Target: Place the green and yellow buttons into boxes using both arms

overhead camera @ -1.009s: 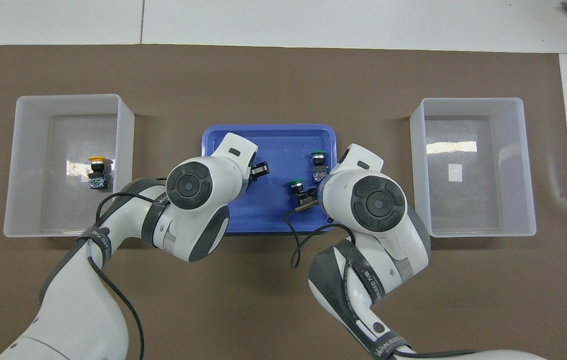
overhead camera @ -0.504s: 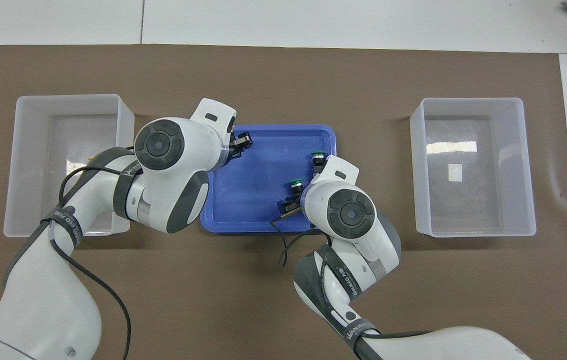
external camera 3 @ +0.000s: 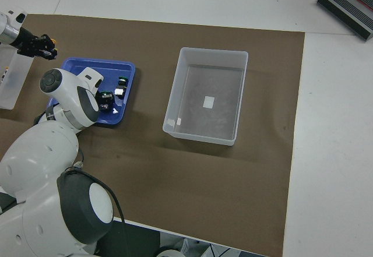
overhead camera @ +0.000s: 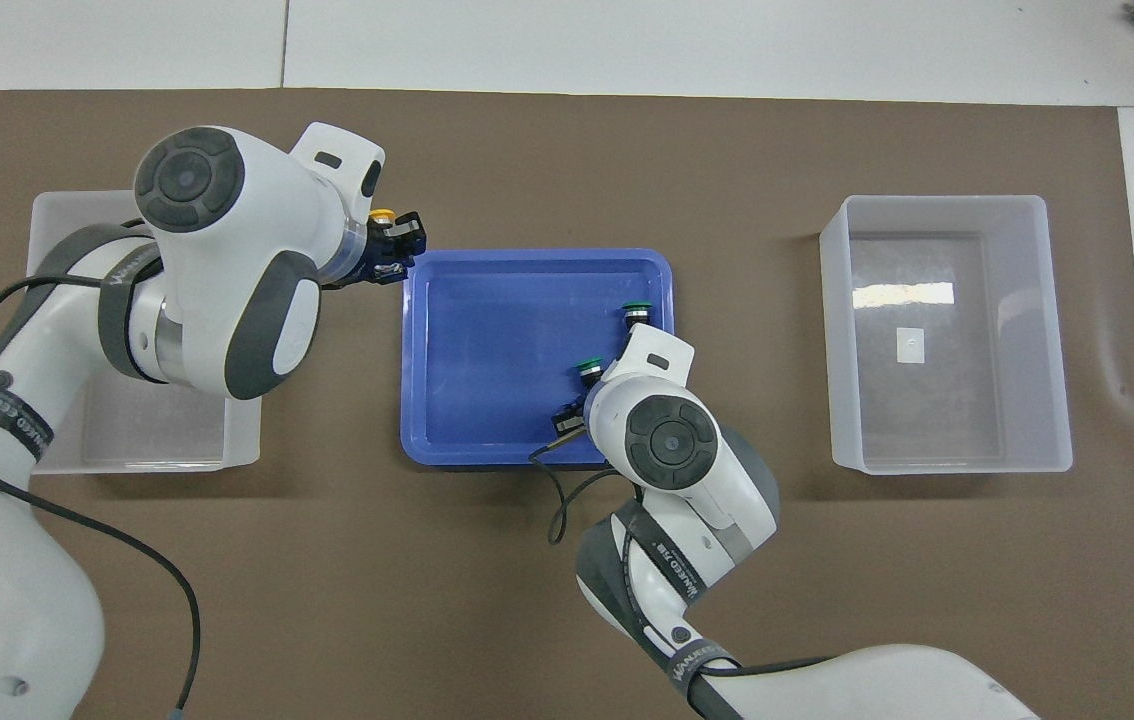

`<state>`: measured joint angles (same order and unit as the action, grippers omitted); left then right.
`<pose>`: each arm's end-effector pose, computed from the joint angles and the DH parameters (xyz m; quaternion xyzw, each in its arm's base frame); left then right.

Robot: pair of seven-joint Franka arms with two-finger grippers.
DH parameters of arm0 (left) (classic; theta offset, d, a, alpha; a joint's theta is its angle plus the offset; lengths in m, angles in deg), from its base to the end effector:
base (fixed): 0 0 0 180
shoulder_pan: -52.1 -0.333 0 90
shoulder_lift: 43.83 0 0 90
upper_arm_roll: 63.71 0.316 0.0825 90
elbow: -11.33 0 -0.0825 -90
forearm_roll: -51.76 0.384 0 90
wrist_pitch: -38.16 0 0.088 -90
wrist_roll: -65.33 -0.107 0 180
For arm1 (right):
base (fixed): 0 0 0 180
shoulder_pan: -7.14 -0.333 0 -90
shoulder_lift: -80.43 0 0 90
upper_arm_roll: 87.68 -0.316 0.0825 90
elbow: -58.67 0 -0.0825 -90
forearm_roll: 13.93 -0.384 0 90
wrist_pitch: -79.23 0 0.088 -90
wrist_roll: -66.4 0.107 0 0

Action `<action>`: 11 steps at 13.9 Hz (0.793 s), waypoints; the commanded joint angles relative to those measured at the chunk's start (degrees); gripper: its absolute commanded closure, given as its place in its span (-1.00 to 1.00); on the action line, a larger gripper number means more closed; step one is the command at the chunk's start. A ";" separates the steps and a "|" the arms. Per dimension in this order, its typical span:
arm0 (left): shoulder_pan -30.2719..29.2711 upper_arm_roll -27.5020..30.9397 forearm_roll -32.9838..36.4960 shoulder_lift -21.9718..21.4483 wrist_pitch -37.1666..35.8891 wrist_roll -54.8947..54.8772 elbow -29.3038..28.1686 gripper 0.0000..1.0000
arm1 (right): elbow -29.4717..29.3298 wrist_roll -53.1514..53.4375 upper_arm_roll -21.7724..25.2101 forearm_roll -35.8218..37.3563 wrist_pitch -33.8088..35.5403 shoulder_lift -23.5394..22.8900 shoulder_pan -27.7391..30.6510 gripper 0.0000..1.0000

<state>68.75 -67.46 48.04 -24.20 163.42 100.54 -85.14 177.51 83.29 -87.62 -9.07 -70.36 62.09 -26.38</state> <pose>0.6276 -0.2313 0.4170 0.9851 0.1475 0.0527 0.0716 0.5063 0.3369 0.2958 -0.9780 -0.1768 -0.1086 0.0229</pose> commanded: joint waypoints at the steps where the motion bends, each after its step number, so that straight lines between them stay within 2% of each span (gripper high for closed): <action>1: -3.01 -0.03 -0.06 -1.17 -5.45 -6.26 1.55 1.00 | 0.51 2.26 -0.06 1.38 0.60 2.95 1.00 1.00; 7: -8.47 0.32 0.03 -3.19 -11.70 -19.81 1.46 1.00 | 0.77 4.29 -0.15 1.21 16.67 14.99 7.23 1.00; 11: -9.97 0.33 1.61 -3.54 -12.14 -23.77 0.93 1.00 | 4.72 3.76 -0.15 1.21 18.63 21.85 15.04 1.00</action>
<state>59.43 -66.93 48.60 -26.60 152.40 78.79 -83.52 178.52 85.80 -87.13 -9.04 -51.28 80.14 -15.61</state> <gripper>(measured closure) 0.573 0.599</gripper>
